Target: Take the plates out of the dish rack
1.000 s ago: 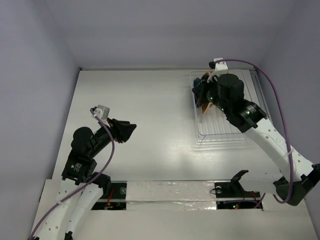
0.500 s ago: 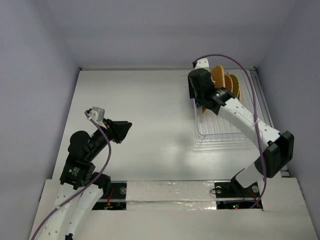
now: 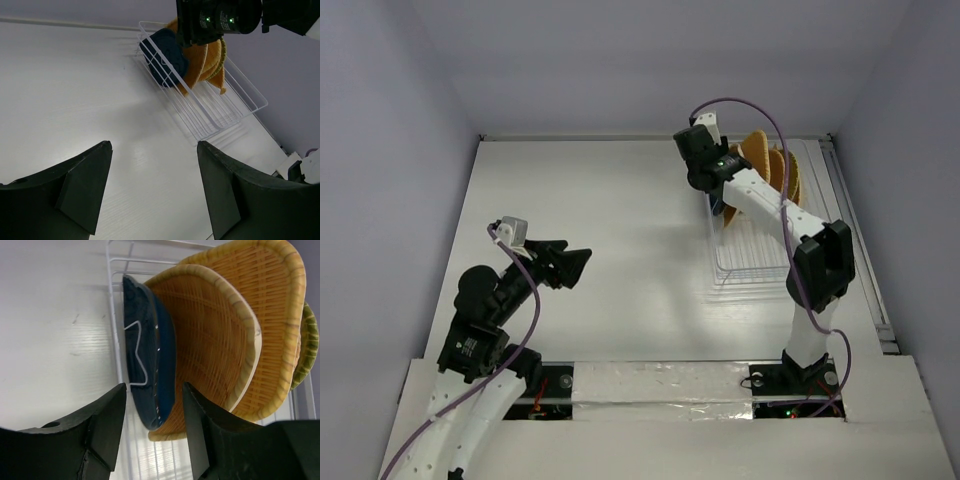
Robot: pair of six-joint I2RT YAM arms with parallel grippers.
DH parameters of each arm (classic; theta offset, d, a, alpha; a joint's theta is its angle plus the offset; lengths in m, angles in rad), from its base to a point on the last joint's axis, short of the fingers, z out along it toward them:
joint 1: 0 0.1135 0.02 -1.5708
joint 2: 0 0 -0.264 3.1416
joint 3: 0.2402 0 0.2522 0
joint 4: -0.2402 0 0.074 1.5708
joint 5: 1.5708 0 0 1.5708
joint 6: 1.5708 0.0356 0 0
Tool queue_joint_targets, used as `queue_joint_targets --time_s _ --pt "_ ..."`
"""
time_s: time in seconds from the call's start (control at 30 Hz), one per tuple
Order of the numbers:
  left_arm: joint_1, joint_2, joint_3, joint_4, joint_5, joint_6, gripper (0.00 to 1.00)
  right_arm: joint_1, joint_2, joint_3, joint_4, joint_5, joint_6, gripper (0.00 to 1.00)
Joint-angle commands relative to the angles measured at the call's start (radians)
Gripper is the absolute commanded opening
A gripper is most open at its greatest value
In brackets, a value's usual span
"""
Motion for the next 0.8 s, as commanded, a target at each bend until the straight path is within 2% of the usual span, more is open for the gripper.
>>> queue_joint_targets --time_s 0.0,0.33,0.77 --pt "-0.008 -0.017 0.007 0.032 -0.009 -0.004 0.67 -0.017 0.042 0.088 -0.018 0.113 -0.029 0.53" --pt "-0.017 -0.022 0.01 0.026 -0.029 -0.008 0.69 -0.044 0.184 0.153 -0.013 0.139 -0.059 0.5" --pt "-0.035 -0.017 0.012 0.023 -0.03 -0.006 0.69 -0.044 0.238 0.174 0.03 0.247 -0.155 0.41"
